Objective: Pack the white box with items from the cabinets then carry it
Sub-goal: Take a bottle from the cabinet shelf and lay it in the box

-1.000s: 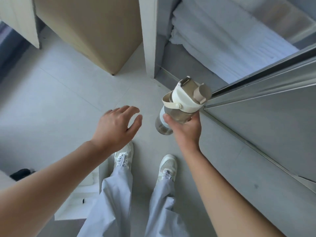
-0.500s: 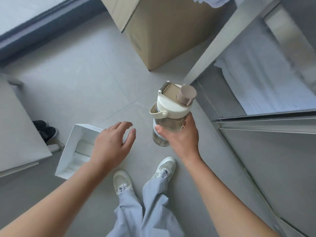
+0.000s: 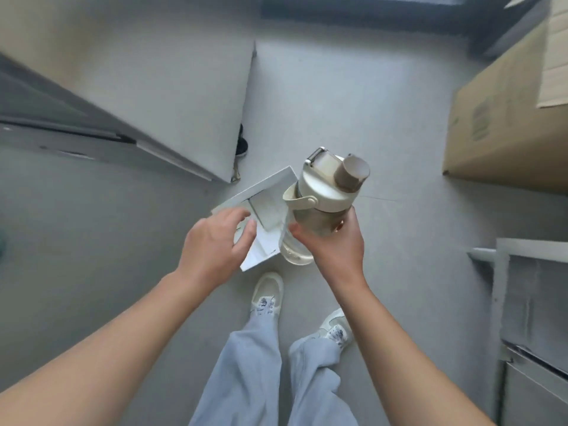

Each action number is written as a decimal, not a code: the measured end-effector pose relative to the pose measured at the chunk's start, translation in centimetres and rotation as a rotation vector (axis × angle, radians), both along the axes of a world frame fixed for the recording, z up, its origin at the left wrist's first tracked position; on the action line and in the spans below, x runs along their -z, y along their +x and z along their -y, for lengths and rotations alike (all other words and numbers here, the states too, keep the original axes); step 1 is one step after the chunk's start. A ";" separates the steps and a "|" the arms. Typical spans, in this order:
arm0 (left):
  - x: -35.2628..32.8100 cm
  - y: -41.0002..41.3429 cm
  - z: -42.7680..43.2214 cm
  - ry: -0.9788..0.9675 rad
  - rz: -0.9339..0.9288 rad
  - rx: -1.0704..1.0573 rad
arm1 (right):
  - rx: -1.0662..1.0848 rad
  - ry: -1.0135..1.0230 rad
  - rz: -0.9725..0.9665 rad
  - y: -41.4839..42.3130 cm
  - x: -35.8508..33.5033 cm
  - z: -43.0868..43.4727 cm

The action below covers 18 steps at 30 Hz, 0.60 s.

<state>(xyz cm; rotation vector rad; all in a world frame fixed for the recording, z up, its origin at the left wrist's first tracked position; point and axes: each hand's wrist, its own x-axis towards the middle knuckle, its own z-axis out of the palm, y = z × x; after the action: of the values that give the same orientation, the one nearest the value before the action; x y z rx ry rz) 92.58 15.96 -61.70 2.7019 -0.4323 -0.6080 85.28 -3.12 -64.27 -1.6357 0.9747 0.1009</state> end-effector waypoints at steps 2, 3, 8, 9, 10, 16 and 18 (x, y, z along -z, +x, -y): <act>0.7 -0.7 -3.0 0.021 -0.018 -0.068 | -0.081 0.012 0.000 0.8 0.4 -2.0; 1.0 -1.1 -4.2 0.024 -0.036 -0.099 | -0.120 0.009 -0.002 1.1 0.6 -2.8; 3.0 -3.0 -8.1 0.038 -0.099 -0.170 | -0.274 -0.040 -0.051 1.6 1.9 -6.0; 3.5 -3.2 -8.5 0.033 -0.110 -0.179 | -0.294 -0.058 -0.070 1.6 2.2 -6.5; 3.9 -3.4 -8.9 0.027 -0.119 -0.189 | -0.305 -0.077 -0.090 1.5 2.5 -6.9; 5.6 -2.2 -10.7 0.023 -0.165 -0.044 | -0.216 -0.115 -0.142 1.6 4.3 -8.7; 6.2 -1.6 -11.5 0.023 -0.165 0.031 | -0.166 -0.119 -0.145 1.8 4.9 -9.0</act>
<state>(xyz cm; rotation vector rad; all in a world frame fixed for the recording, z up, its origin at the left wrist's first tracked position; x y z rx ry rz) 90.97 27.43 -67.90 2.6449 -0.4270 -0.8417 87.13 5.83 -69.18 -1.8385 0.9674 0.2818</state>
